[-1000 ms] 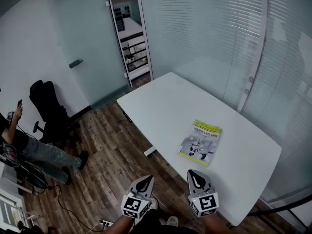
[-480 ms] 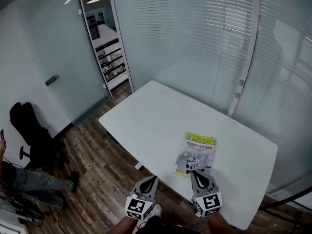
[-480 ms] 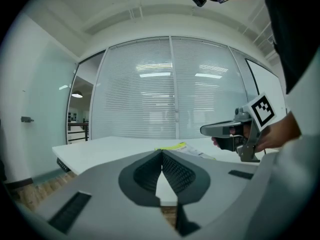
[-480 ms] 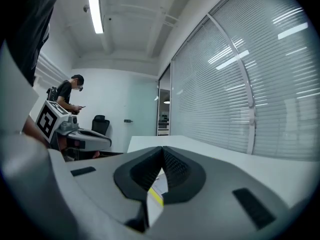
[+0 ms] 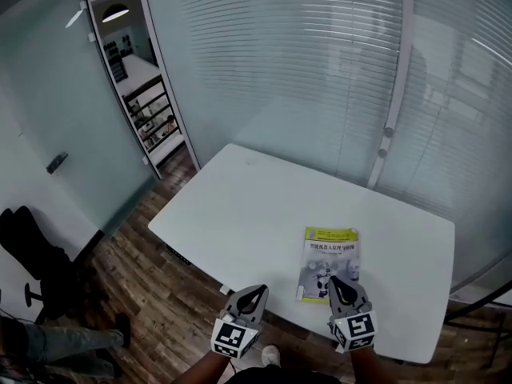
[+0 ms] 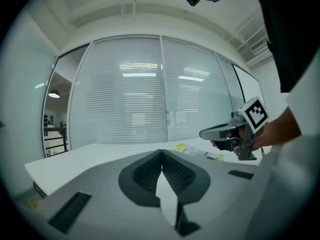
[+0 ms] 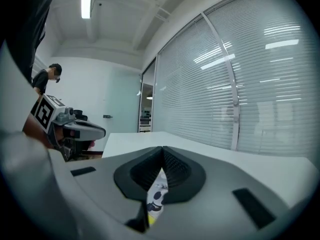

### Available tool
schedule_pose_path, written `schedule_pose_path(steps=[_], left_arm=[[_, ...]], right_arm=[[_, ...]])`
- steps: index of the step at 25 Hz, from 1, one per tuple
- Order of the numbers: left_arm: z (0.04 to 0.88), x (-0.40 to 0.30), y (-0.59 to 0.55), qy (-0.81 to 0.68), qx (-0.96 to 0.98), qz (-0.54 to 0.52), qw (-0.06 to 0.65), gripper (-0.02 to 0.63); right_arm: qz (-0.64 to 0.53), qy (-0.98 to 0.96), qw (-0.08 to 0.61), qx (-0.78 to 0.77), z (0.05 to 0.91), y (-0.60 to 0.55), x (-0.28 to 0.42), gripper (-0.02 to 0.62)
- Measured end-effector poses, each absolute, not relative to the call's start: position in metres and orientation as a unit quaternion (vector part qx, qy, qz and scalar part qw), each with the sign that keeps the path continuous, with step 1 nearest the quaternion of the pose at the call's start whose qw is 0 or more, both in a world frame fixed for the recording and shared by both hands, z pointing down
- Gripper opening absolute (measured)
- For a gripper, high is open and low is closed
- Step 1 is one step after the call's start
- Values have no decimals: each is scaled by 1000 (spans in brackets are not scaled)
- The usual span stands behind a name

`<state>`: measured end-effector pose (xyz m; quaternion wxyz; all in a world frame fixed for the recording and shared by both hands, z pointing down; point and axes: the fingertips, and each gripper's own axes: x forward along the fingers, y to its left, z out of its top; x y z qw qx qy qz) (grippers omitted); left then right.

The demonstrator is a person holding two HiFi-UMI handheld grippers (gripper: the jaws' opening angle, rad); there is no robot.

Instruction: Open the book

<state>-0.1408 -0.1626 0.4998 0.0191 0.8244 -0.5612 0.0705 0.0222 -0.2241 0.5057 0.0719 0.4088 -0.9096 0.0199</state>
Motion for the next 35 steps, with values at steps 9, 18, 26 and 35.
schedule_pose_path(steps=[9, 18, 26, 35], left_arm=[[518, -155, -181, -512, 855, 71, 30, 11], [516, -116, -205, -456, 887, 59, 32, 11], [514, -85, -233, -435, 898, 65, 29, 11], [520, -82, -255, -451, 889, 80, 32, 11]], right_arm=[[47, -883, 64, 463, 513, -229, 14, 6], [77, -857, 94, 501, 527, -233, 46, 6], [138, -823, 154, 529, 559, -259, 85, 8], [280, -806, 186, 487, 604, -286, 102, 156]])
